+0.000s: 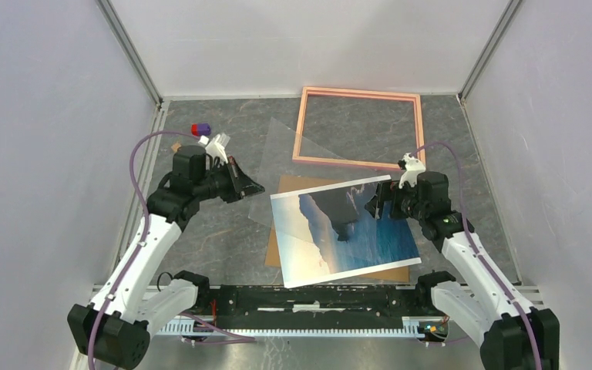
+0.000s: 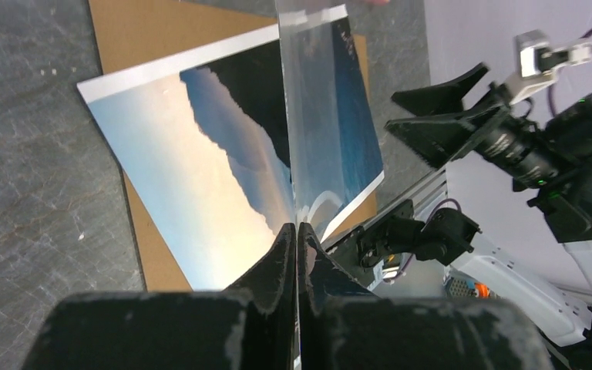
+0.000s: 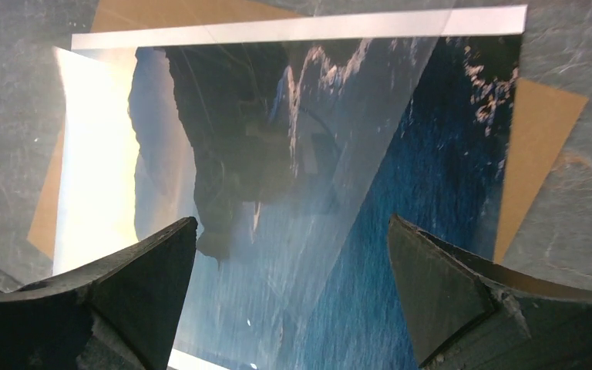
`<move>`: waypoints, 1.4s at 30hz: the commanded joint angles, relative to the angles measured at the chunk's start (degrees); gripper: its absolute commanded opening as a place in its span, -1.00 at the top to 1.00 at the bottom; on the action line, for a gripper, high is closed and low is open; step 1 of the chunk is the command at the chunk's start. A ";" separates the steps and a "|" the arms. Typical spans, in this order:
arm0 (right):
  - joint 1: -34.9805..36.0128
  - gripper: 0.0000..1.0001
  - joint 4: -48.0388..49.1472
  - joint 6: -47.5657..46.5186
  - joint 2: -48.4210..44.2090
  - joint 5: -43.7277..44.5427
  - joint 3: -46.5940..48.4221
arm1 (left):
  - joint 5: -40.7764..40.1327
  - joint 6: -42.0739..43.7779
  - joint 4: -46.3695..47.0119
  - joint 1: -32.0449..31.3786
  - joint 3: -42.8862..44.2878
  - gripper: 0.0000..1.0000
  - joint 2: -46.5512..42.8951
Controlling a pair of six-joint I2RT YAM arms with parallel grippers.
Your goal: Put the photo into the frame
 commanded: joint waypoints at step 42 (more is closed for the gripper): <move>-9.17 -0.96 22.55 6.77 24.12 -8.69 6.68 | 10.96 -24.58 44.60 19.11 21.11 0.95 47.03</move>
